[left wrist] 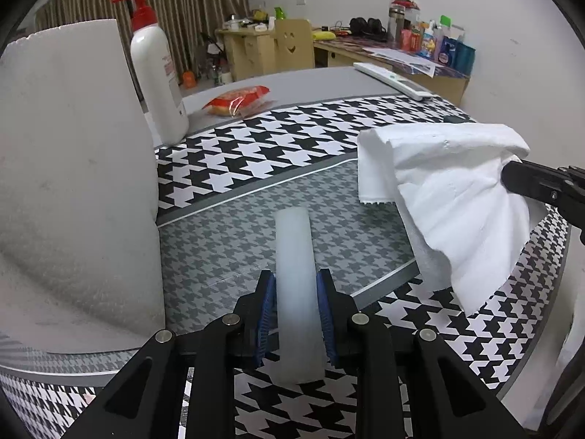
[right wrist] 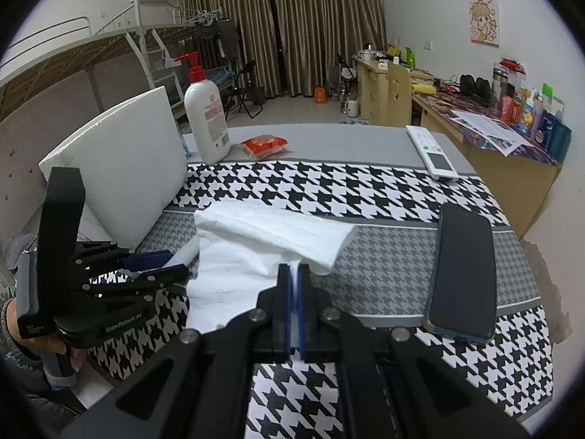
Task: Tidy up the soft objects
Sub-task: 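Carry the foam roll and towel with both tools over the white foam box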
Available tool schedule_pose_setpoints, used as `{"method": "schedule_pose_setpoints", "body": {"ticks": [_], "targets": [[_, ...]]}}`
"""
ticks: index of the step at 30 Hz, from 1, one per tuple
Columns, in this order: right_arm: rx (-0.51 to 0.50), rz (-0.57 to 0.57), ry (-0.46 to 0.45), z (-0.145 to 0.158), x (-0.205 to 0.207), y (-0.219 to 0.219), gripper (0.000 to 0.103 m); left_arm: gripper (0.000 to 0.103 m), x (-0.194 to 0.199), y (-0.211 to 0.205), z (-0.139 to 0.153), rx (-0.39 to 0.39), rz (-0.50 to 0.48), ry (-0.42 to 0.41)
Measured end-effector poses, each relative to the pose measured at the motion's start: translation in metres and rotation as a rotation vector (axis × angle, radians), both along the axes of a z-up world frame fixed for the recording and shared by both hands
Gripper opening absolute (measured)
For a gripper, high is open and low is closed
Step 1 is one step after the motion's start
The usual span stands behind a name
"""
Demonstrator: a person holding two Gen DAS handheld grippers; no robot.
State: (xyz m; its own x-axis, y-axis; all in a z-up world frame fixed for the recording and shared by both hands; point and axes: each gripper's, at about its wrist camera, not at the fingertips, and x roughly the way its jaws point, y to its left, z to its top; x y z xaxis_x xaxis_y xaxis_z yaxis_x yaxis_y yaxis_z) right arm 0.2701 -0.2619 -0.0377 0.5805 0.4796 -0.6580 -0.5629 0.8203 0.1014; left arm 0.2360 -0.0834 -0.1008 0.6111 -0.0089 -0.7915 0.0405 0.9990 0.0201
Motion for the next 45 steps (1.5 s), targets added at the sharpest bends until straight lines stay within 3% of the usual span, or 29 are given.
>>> {"method": "schedule_pose_setpoints", "body": {"ticks": [5,11,30,45], "targets": [[0.010,-0.013,-0.004,0.002,-0.002,0.000,0.005,0.014,-0.003,-0.001,0.004,0.003,-0.013,-0.020],[0.032,-0.021,-0.030,0.012,-0.008,0.002,0.005,0.014,-0.013,0.003,0.023,-0.002,-0.028,-0.070],[0.085,-0.049,-0.171,0.057,-0.037,0.027,0.005,0.014,-0.059,0.027,0.111,0.013,-0.033,-0.331],[0.098,-0.061,-0.261,0.082,-0.041,0.054,0.005,0.014,-0.074,0.050,0.148,0.025,-0.019,-0.445]]}}
